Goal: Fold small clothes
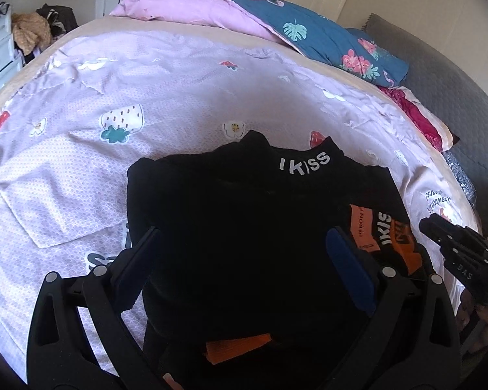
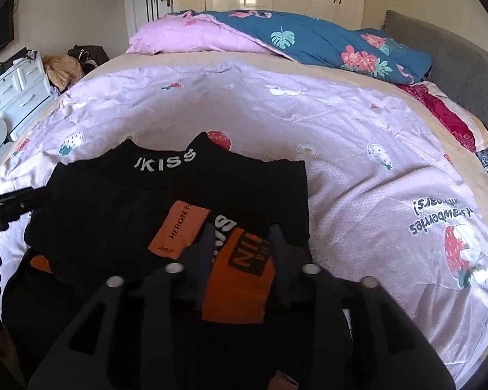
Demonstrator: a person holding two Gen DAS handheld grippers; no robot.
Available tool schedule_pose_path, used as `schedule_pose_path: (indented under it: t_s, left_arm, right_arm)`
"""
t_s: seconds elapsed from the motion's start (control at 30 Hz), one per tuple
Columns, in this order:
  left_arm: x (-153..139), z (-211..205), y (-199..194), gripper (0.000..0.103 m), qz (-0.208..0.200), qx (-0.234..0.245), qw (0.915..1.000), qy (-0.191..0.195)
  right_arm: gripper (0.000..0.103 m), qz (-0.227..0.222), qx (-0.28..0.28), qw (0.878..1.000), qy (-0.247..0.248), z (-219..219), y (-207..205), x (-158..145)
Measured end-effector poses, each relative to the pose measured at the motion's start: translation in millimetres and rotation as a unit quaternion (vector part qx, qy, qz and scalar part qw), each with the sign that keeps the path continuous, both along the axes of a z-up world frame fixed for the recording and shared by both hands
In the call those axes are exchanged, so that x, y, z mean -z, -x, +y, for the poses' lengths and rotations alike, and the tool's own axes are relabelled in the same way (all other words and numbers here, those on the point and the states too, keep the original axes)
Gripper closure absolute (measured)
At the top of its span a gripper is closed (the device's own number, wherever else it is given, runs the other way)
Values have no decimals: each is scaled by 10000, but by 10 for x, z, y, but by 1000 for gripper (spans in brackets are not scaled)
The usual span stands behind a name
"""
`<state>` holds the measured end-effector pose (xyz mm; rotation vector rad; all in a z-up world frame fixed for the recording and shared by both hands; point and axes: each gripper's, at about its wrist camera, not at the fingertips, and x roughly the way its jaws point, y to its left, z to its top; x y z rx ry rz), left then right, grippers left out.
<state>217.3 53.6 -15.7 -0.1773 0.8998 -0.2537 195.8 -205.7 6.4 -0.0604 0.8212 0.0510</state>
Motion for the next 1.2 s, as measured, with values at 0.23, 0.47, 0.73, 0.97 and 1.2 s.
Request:
schedule_pose_path:
  t_s: [0.23, 0.47, 0.73, 0.97, 1.2]
  left_arm:
    - [126, 88, -29, 45, 142, 90, 9995, 271]
    - [319, 84, -90, 52, 432, 108, 9987, 238]
    - [395, 137, -120, 52, 581, -26, 9982, 164]
    - [392, 160, -110, 52, 586, -47, 9982, 129]
    - [358, 150, -110, 48, 545, -27, 9984, 122]
  right_arm:
    - [65, 185, -341, 9992, -111, 234, -9, 91]
    - [63, 389, -900, 9949, -223, 637, -47, 189]
    - [57, 824, -700, 9941, 4, 642, -199, 492]
    - [56, 868, -591, 9942, -221, 534, -175, 611]
    - [45, 709, -618, 9952, -273, 578, -94, 495]
